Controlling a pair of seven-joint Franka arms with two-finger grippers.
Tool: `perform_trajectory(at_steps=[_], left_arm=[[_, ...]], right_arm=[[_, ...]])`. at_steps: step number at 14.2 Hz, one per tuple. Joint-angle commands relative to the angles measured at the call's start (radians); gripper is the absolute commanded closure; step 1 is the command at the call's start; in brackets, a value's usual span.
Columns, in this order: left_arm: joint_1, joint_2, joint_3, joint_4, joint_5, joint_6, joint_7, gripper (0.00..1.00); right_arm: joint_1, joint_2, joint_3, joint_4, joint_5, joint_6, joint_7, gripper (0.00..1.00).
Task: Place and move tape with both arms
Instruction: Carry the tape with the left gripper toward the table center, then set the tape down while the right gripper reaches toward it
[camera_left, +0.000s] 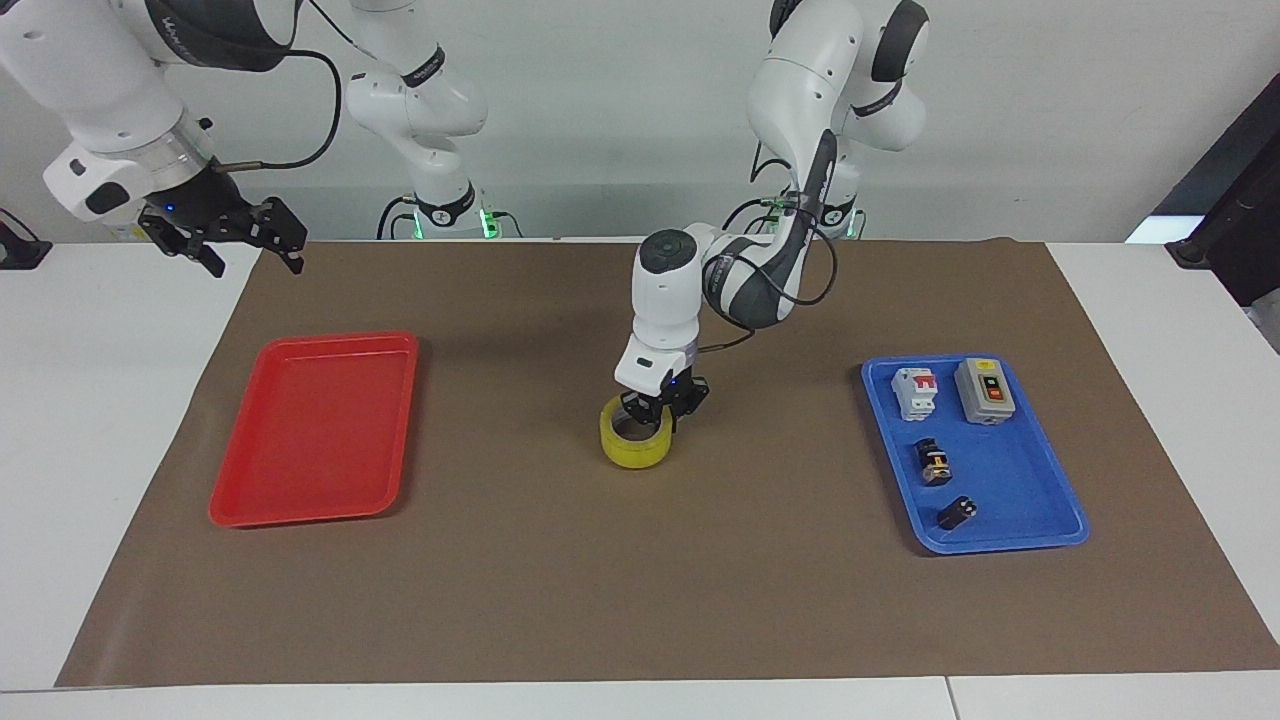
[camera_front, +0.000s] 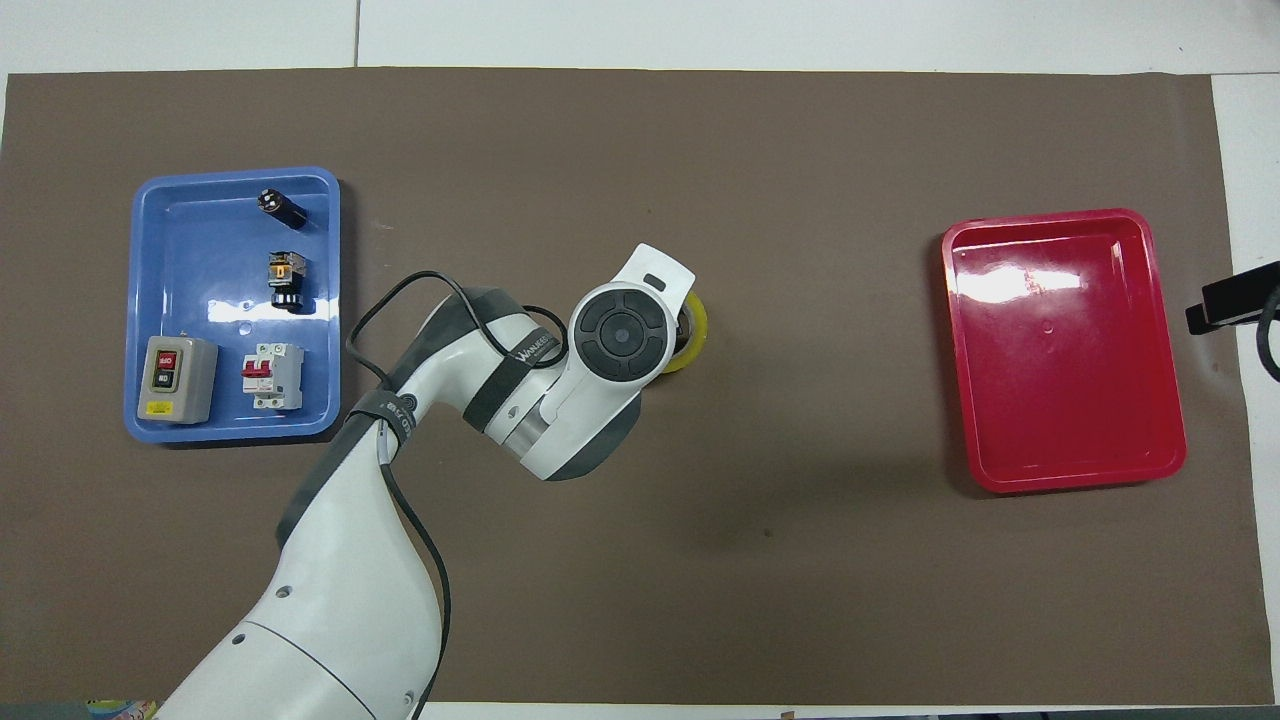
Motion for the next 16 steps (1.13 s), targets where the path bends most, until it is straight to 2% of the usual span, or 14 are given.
perform_trajectory(at_steps=[1,2,5,7,9,10,13,16], left_arm=[[-0.004,-0.021,-0.001,-0.031,0.018,0.012,-0.015,0.17],[-0.004,-0.021,-0.001,-0.029,0.018,0.008,-0.016,0.0],[0.006,-0.092,-0.001,-0.061,0.018,-0.041,-0.009,0.0],[0.046,-0.204,0.001,-0.161,0.018,-0.049,0.013,0.0],[0.097,-0.31,0.001,-0.251,0.018,-0.061,0.087,0.0],[0.135,-0.345,0.001,-0.282,0.017,-0.087,0.126,0.0],[0.236,-0.398,0.001,-0.289,0.017,-0.192,0.255,0.0],[0.367,-0.456,0.001,-0.286,0.017,-0.224,0.402,0.0]], right_arm=[[-0.009,-0.021,0.005,-0.029,0.016,-0.008,-0.021,0.0],[-0.009,-0.024,0.005,-0.034,0.014,-0.008,-0.021,0.0],[-0.008,-0.034,0.005,-0.054,0.011,-0.005,-0.019,0.0],[-0.008,-0.051,0.005,-0.092,0.005,0.004,-0.021,0.0],[0.007,-0.048,0.023,-0.082,0.005,0.004,-0.039,0.0],[0.05,-0.042,0.039,-0.069,0.0,0.022,-0.027,0.0],[0.179,-0.018,0.042,-0.092,0.002,0.143,0.124,0.0],[0.361,0.105,0.042,-0.071,0.008,0.299,0.357,0.0]])
